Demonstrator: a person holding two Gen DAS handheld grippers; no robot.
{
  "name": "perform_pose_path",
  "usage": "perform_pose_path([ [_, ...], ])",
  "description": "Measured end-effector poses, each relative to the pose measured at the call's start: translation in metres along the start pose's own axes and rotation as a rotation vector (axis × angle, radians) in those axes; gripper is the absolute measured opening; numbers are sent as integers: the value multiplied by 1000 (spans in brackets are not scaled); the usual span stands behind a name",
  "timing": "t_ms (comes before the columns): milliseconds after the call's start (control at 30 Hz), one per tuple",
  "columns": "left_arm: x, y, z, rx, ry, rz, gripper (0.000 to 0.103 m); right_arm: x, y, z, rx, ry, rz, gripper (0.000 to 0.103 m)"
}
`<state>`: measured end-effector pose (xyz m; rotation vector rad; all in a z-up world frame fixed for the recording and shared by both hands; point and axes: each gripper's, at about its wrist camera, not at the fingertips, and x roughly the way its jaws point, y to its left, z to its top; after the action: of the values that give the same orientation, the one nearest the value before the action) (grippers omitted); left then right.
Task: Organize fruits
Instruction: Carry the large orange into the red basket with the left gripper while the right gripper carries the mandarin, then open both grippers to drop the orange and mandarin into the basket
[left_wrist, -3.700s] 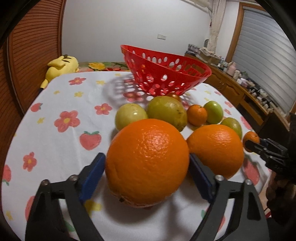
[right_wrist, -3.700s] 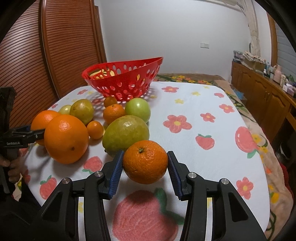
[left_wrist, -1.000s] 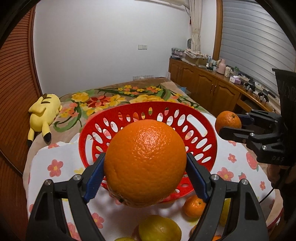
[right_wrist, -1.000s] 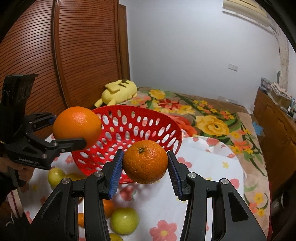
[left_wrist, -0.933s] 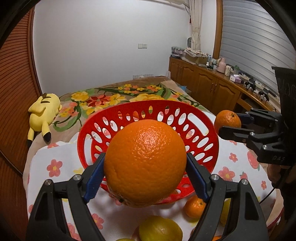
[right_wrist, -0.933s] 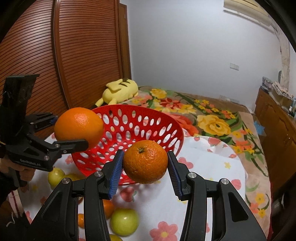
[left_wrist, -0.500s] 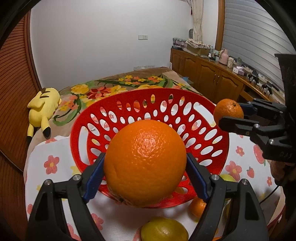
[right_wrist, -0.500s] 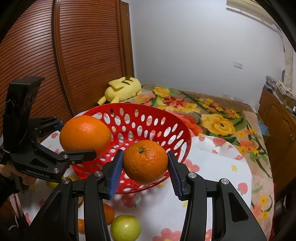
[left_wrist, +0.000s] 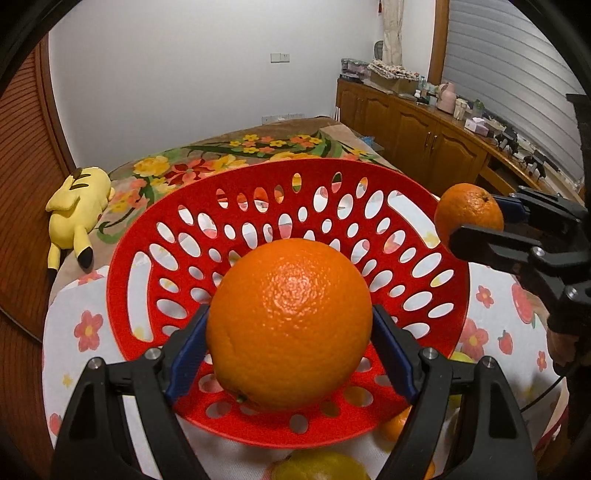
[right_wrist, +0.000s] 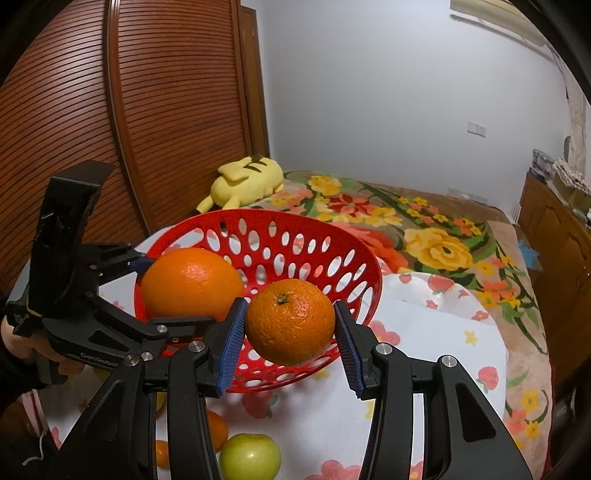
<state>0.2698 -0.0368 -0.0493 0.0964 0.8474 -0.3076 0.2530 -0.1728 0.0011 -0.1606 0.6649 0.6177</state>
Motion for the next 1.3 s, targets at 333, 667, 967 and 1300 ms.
perform_pose_path([
  [333, -41, 3, 23, 9, -157, 54, 89, -1, -3, -3, 9, -12, 10, 48],
  [667, -42, 7, 10, -21, -148, 75, 89, 8, -3, -4, -18, 19, 21, 48],
  [967, -44, 16, -3, -41, -151, 68, 89, 20, 0, -8, -25, 64, 18, 48],
  [1300, -50, 18, -13, -41, -156, 63, 89, 12, 6, -1, -19, 48, 11, 50],
])
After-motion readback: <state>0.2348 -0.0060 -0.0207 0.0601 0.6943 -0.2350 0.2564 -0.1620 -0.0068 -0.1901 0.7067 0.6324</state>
